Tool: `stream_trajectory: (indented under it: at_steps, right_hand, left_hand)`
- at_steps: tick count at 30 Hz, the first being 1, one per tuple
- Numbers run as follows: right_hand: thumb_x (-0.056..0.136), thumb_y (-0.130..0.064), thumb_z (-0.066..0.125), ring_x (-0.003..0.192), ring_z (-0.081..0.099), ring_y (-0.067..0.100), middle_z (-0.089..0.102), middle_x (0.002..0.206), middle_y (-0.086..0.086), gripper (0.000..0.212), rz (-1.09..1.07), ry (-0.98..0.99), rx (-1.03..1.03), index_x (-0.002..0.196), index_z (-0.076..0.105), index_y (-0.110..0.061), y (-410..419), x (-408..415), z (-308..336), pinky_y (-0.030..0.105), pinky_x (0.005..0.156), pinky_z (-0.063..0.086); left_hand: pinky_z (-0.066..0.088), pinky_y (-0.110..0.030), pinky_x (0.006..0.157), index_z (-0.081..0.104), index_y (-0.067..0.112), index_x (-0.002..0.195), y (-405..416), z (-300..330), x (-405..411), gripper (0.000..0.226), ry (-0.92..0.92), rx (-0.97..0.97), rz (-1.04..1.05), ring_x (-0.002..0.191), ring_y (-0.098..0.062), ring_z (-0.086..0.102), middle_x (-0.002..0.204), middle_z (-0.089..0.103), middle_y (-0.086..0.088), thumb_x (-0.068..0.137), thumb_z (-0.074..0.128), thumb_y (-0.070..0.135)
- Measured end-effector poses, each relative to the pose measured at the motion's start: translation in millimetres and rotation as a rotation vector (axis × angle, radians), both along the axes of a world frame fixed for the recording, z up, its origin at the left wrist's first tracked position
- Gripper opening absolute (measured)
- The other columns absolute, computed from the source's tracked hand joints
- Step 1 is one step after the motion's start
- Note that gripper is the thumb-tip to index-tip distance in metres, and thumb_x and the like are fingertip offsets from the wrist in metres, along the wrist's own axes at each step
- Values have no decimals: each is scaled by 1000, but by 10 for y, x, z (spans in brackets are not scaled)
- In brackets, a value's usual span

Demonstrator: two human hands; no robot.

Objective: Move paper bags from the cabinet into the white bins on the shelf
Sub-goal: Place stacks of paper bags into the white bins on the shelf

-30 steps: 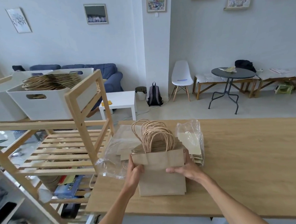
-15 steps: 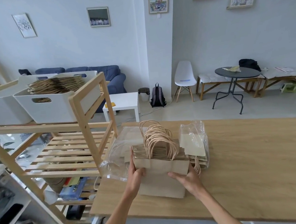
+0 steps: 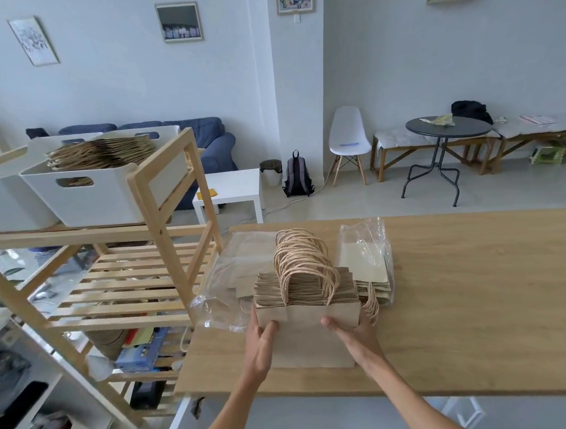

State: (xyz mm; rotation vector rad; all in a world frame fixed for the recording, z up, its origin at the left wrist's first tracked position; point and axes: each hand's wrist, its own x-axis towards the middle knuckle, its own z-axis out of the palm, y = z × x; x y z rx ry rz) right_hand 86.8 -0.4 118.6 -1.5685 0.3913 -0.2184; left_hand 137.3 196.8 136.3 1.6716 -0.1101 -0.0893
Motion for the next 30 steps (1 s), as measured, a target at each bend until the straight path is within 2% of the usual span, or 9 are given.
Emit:
stream_trajectory:
  at_steps: [3,7,11,15,18,21,24,28,30]
  right_hand:
    - [42,-57,96,101,70,3,76,108,-10,95,-44,-34,-29,124,61,-24,-4,24,49,37,100,53]
    - [46,-47,100,107,70,8,75,113,-8,96,-89,-59,-19,129,58,-22,42,-6,21,40,101,53]
    - [51,-46,98,112,68,10,74,118,-7,95,-67,-67,-24,133,55,-23,105,-103,-71,40,104,51]
    - [50,-53,96,110,69,8,75,114,-10,96,-69,-77,-22,131,55,-23,96,-85,-35,35,99,52]
    - [45,-57,95,104,71,10,77,106,-10,93,-73,-75,-3,124,61,-21,93,-63,17,33,93,55]
    - [47,-54,93,97,74,8,79,101,-7,84,-42,-91,-4,119,66,-19,95,-63,97,38,91,58]
    - [53,-44,97,93,75,10,80,96,-7,69,-39,-122,-31,111,69,-19,97,-12,245,33,85,60]
    - [52,-45,97,93,76,14,80,97,-4,68,-3,-169,-27,109,69,-21,139,126,536,37,86,60]
    - [53,-46,96,95,76,16,79,100,-2,71,23,-200,-11,112,68,-19,174,205,679,43,89,59]
  left_hand:
    - [46,-18,94,41,28,137,36,-22,15,74,2,32,-13,110,4,57,123,60,10,69,59,50]
    - [27,-47,119,14,28,156,43,-98,-46,111,12,125,3,143,-12,31,158,31,4,69,62,78]
    - [30,-52,117,23,39,150,45,-399,36,95,23,85,57,144,-19,34,156,36,0,74,69,71]
    - [31,-29,115,31,23,148,-37,14,-98,85,39,56,41,134,-7,40,149,41,10,81,68,60]
    - [45,-7,77,51,37,109,-119,162,-123,36,35,31,111,94,-4,61,107,61,19,82,72,48]
    - [45,-11,72,57,19,113,-117,268,-116,64,-47,14,147,90,-21,65,100,66,10,71,68,65]
    - [36,-18,89,39,10,143,-58,379,-59,73,-56,73,124,106,-8,50,119,48,12,87,66,47]
    - [41,-42,111,32,15,150,61,528,80,102,-69,-23,123,134,-19,47,149,45,-1,73,68,71]
    - [49,-44,104,42,16,143,127,636,188,97,-71,-51,132,127,-18,56,143,53,-4,69,72,72]
